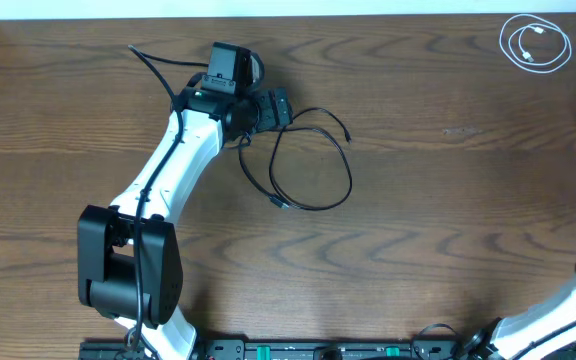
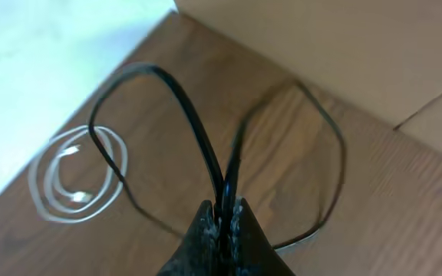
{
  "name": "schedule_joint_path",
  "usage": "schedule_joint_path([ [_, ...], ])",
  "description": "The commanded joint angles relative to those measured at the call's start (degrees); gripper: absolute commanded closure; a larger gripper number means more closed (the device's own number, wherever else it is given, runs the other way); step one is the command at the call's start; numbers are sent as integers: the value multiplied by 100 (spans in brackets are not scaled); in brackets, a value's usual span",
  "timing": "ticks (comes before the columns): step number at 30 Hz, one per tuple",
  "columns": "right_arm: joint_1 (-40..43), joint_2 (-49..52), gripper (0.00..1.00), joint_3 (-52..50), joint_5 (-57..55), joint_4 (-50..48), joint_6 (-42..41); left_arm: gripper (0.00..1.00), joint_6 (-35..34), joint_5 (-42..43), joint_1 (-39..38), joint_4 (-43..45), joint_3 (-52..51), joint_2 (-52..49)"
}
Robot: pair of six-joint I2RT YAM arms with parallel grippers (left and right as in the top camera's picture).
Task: Untangle cables
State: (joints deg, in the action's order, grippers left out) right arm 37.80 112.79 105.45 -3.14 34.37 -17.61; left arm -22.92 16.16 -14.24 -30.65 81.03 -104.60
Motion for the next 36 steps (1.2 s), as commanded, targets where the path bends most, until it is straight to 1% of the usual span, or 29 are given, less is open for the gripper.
schedule_joint_path([
  [1, 68, 616, 54, 87, -326, -98, -173, 2, -28, -39, 20, -9, 39, 11],
  [2, 61, 680, 16, 87, 0, -109, -354, 2, -28, -39, 20, -7, 39, 11],
  [3, 50, 684, 6, 87, 168, -111, -420, 2, -28, -39, 20, -7, 39, 11],
  [4, 33, 675, 1, 90, 535, -111, -511, 2, -28, -39, 20, -7, 39, 11],
  [5, 9, 623, 1, 98, 898, -76, -601, 2, -28, -39, 20, -9, 39, 11],
  [8, -70, 466, 1, 98, 1128, 157, -872, 2, -28, -39, 20, -7, 39, 11],
  [11, -372, 103, 1, 98, 1364, 778, -951, 2, -28, -39, 20, -7, 39, 11],
  [12, -487, -9, 1, 98, 1491, 960, -841, 2, -28, -39, 20, -9, 39, 11],
  [14, -903, -243, 1, 98, 1921, 1403, -328, 2, -28, -39, 20, -9, 39, 11],
  [17, -1467, -306, 1, 98, 2546, 1902, 404, 2, -28, -39, 20, -9, 39, 11],
  [21, -2310, -297, 1, 9, 2618, 2409, 745, 2, -28, -39, 20, -7, 39, 11],
  [23, -2796, -297, 1, -24, 2618, 2468, 748, 2, -28, -39, 20, -9, 39, 11],
  [25, -3292, -297, 1, -24, 2306, 2549, 758, 2, -162, -15, 20, 11, 39, 11],
  [27, -3606, -295, 1, -24, 2282, 2562, 728, 2, -151, -28, 20, -76, 39, 11],
  [30, -4122, -291, 1, -24, 2273, 2461, 669, 2, 103, -33, 92, -195, 42, 48],
  [32, -4594, -254, 1, -24, 2271, 2201, 1119, 2, 422, -15, 258, -354, 61, 195],
  [36, -5174, -35, 1, -24, 1967, 1700, 1545, 2, 490, -13, 660, -490, 68, 638],
])
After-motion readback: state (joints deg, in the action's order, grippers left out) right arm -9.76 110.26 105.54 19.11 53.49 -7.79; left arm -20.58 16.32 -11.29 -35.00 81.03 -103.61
